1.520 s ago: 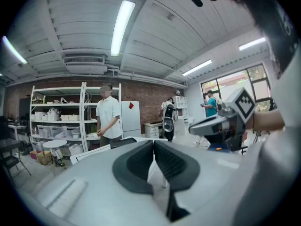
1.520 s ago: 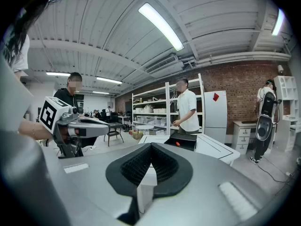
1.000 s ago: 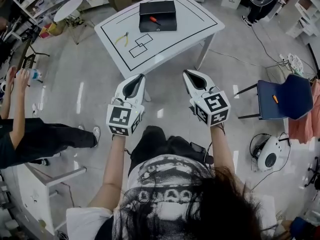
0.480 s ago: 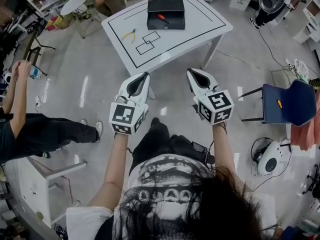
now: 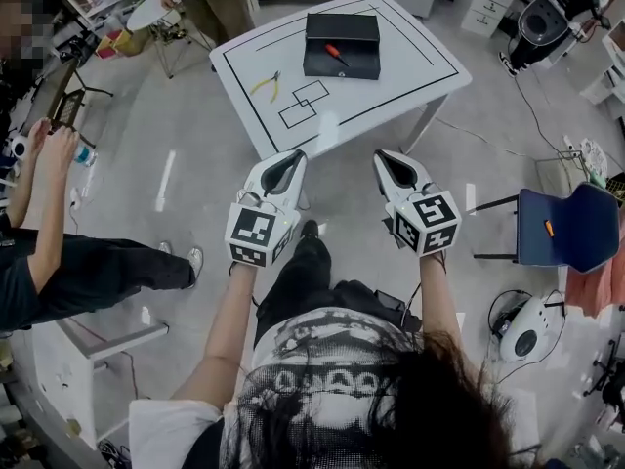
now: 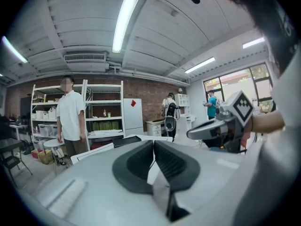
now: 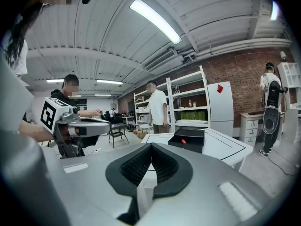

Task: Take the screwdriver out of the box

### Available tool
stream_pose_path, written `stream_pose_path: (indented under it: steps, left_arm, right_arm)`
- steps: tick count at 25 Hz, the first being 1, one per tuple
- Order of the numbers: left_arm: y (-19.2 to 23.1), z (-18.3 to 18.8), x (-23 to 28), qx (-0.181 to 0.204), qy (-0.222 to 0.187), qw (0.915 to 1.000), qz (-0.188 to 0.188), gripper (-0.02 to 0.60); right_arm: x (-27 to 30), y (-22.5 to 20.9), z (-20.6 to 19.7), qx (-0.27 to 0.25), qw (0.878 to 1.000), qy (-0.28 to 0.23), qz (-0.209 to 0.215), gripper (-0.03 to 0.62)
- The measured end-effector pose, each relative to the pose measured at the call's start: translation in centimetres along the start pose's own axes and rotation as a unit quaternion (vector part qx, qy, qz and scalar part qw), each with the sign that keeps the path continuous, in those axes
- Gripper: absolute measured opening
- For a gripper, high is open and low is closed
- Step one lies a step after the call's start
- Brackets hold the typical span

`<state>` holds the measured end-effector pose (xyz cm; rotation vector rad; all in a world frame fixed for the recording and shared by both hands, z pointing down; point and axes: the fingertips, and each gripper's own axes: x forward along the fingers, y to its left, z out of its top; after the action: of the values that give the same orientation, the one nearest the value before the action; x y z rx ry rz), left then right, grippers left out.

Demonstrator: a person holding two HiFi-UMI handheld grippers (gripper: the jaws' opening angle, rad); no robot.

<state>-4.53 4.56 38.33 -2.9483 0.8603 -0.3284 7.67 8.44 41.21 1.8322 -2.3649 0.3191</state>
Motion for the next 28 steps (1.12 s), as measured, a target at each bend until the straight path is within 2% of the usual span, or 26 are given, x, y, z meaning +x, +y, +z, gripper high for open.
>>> stream_pose_path:
  steps: [14,22,28]
  left_arm:
    - [13.2,0.3,10.8,-0.001,0.006,0.9996,-0.028,0.0]
    - [19.7,0.1,14.6,-0.005,0.005,0.9987,-0.05,0.0]
    - [22.7,-0.9,16.1,-0.016,0.005,0.9976,-0.067,0.0]
  right_arm:
    - [13.9,-6.3,3.7,0.018,0.999,0.013,-0.027,-0.011]
    - [21.3,-7.6,5.0,0.025,0.999,0.025,-0.039,0.0]
    - [24.8,-7.7,5.4,0.019,0.998,0.035,-0.05,0.006]
